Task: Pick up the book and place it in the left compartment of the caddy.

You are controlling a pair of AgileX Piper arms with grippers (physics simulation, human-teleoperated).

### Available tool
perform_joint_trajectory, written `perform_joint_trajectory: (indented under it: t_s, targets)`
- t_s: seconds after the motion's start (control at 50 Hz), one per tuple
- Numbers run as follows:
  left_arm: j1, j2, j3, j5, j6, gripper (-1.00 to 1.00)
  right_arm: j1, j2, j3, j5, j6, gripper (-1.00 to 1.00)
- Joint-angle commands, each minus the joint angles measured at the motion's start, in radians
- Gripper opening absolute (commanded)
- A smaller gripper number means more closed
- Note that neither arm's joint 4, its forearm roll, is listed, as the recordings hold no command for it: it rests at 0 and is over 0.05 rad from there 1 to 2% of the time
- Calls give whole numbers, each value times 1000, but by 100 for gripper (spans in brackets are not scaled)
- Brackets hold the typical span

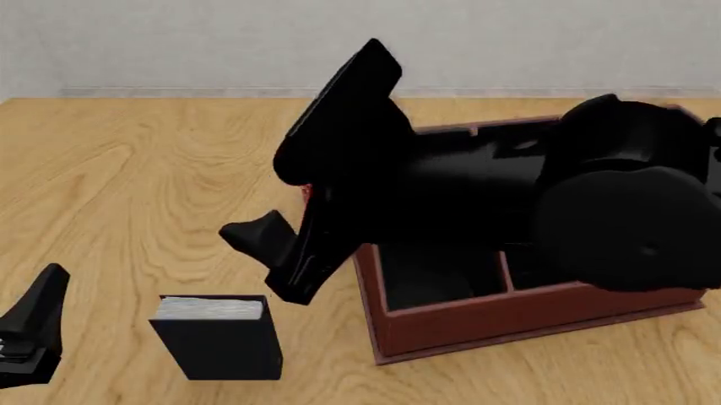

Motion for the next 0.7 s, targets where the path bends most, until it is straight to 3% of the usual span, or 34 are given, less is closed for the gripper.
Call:
perform_joint_trajectory:
  t_s: [0.02, 0.7]
  targets:
    - [0, 0, 0, 0, 0, 100, 39, 42, -16, 1, 12, 100]
    - [0, 0, 0, 0, 0, 100, 63, 128, 19, -89, 32, 100]
